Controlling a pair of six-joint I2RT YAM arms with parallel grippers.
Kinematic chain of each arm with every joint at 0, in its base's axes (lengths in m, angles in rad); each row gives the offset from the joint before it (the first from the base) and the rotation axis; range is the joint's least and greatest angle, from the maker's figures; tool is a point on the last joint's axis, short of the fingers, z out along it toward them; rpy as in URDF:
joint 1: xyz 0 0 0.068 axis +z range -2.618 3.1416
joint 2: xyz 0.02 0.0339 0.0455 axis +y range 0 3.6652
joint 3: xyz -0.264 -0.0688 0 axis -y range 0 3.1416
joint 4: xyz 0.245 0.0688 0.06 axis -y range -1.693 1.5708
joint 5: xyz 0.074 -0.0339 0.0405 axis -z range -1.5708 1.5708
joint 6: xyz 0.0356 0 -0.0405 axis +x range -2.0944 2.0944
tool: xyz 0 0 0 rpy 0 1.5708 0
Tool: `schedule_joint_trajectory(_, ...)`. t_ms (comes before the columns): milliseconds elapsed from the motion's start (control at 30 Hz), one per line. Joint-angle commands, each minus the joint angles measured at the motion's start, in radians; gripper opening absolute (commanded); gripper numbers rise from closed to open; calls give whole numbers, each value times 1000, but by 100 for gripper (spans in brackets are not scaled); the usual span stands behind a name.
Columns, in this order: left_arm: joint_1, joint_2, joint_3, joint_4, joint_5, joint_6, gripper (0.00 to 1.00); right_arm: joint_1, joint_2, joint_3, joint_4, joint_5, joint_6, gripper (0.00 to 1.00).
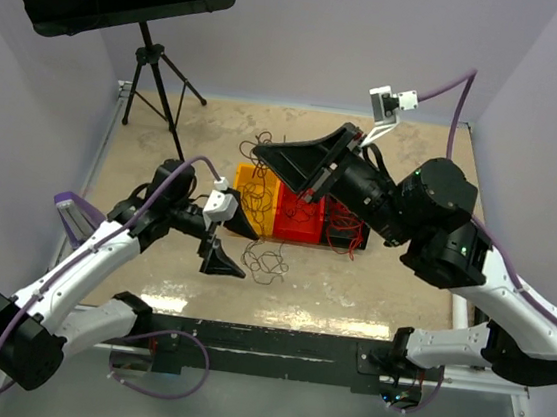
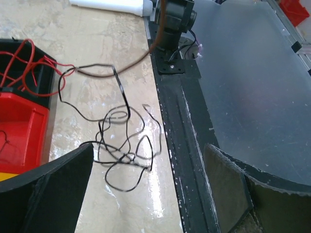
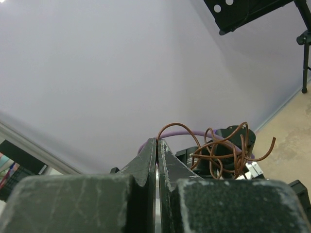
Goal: Untangle the cables
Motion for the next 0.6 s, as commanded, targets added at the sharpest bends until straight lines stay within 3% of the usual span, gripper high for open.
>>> schedule_joint_trajectory(0,5,13,-38,169,-33,-87,100,-5,19,49,73,-32,-25,0)
schedule_joint_trajectory(133,7,45,-37,225,-96,-107,97,-5,34,48,93,-57,-21,0)
schedule_joint_trajectory(233,7,66,-26,191,-122,-43,57,-5,31,49,97,-53,-19,0)
schedule_joint_trajectory(300,7,70,-35,180,-150,-18,12,-5,27,55,94,-49,-24,0)
schedule_joint_trajectory(333,7,67,-40,171,-162,3,3,-5,27,64,87,-42,-27,0)
schedule_joint_trajectory(567,7,13,-46,12,-352,201,0,-5,-12,150,-13,52,-77,0)
